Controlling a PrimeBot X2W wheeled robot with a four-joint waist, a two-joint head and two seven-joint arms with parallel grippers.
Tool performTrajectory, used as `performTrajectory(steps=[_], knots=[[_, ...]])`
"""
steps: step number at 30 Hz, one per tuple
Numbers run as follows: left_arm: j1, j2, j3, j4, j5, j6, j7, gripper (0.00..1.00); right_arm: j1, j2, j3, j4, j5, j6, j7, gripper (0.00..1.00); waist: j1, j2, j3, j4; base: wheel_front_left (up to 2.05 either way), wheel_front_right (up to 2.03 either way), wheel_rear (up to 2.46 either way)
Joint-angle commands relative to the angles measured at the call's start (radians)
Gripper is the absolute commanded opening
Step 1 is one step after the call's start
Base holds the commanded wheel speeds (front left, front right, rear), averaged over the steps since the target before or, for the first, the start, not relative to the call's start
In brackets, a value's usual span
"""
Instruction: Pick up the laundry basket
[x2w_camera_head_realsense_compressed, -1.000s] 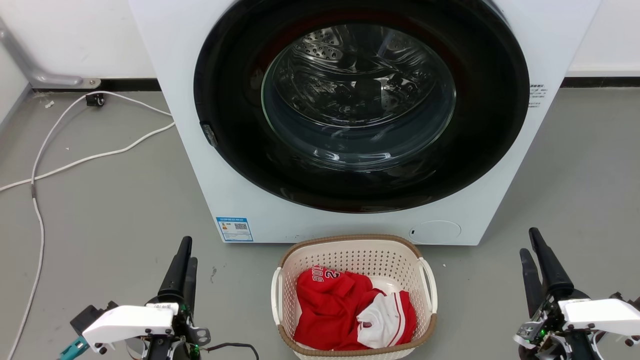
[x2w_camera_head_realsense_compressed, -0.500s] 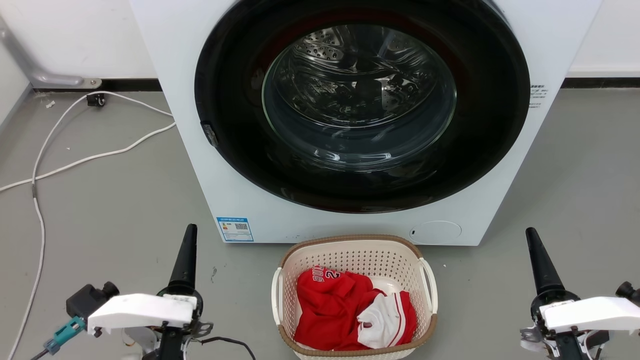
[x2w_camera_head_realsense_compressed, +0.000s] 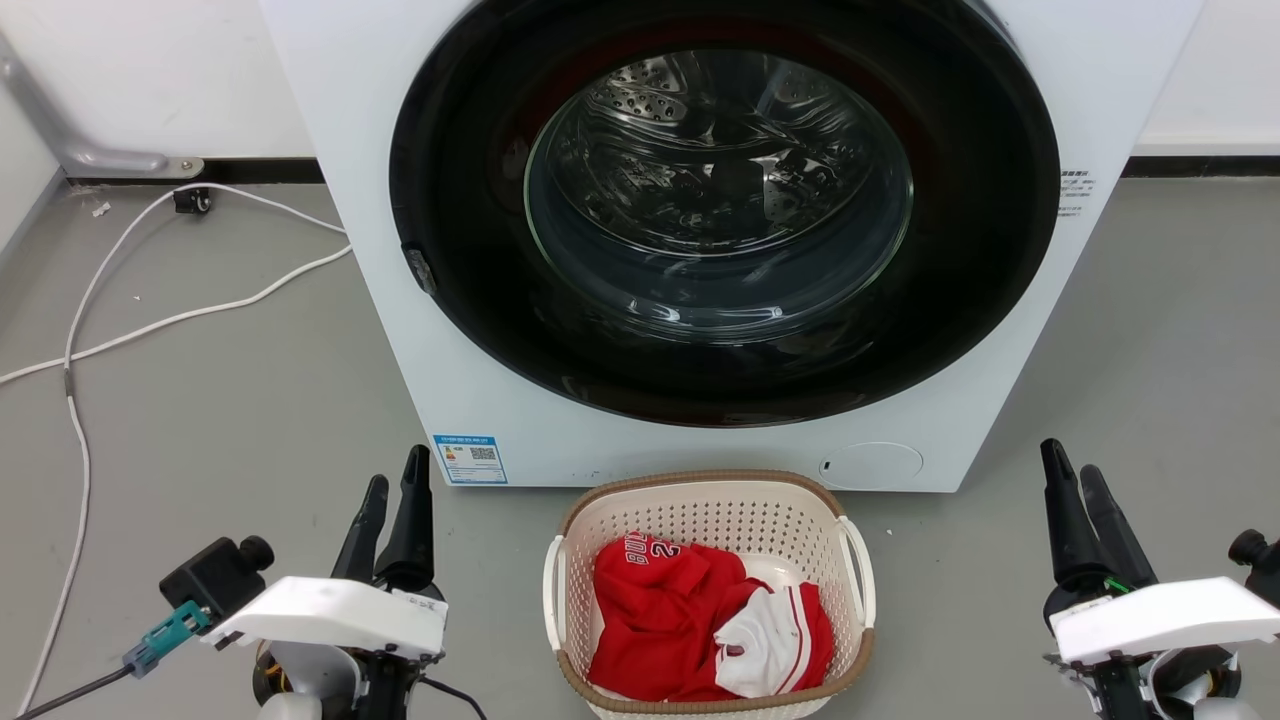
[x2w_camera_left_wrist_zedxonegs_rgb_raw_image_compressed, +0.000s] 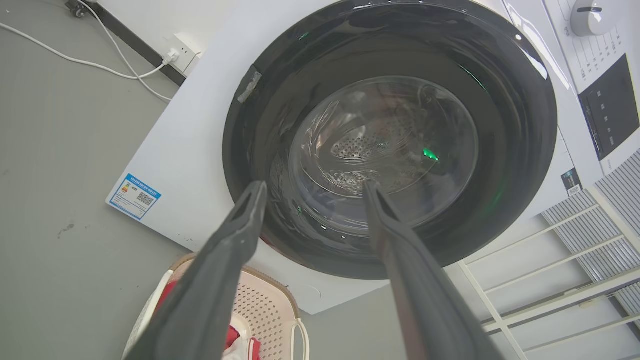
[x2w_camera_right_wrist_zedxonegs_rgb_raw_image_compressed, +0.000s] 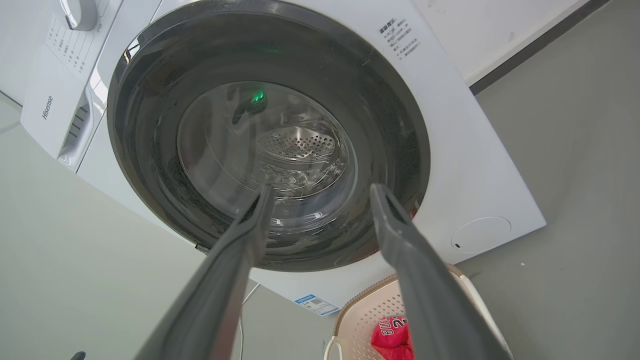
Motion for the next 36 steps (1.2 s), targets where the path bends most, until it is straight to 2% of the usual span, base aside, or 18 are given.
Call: performTrajectory(steps=[1,21,36], knots=[[-0.031,0.006,-0.005,-0.014,0.033,0.003,-0.009,1.0,0.0,0.0,0.002,-0.025,-0.036,0.0,-0.005,1.0,0.0,0.0,0.0,0.0,0.0,0.0,0.0],[-0.047,0.024,-0.049,0.042,0.316,0.026,-0.067,1.0,0.033,0.001,0.007,-0.089,-0.348,0.0,-0.002,1.0,0.0,0.0,-0.004,0.0,0.0,0.0,0.0],[-0.059,0.038,-0.083,0.063,0.479,0.054,-0.103,1.0,0.054,0.003,0.005,-0.111,-0.518,0.0,0.005,1.0,0.0,0.0,-0.003,0.0,0.0,0.0,0.0]])
